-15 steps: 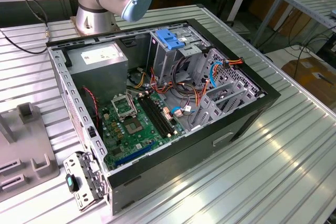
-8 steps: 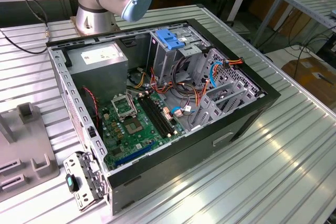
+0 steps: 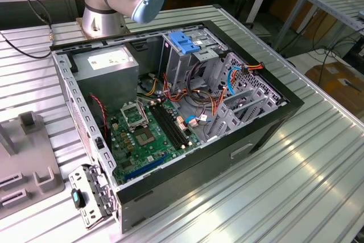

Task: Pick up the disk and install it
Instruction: 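Pick up the disk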

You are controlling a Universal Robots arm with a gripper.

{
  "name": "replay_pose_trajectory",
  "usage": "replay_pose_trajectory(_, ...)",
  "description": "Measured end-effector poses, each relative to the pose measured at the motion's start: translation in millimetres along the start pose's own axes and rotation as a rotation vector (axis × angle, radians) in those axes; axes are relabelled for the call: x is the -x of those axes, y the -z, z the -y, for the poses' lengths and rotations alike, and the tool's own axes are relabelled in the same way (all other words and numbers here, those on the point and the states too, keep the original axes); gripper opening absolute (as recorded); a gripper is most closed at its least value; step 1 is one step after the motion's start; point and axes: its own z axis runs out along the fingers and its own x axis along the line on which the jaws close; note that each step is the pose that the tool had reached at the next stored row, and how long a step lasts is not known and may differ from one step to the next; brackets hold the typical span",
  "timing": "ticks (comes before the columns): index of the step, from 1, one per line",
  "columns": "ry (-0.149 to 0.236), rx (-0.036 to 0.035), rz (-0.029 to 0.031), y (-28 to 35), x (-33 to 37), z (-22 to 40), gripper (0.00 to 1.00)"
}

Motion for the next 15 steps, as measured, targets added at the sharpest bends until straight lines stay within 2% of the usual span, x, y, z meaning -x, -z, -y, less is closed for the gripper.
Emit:
replay_pose_trajectory(6,0.0,0.0001,0.0001,1.2,0.0,0.0,0.35)
replay_pose_trajectory(15,0.0,0.0,-0.0012,15.4,0.3,-0.1,0.35)
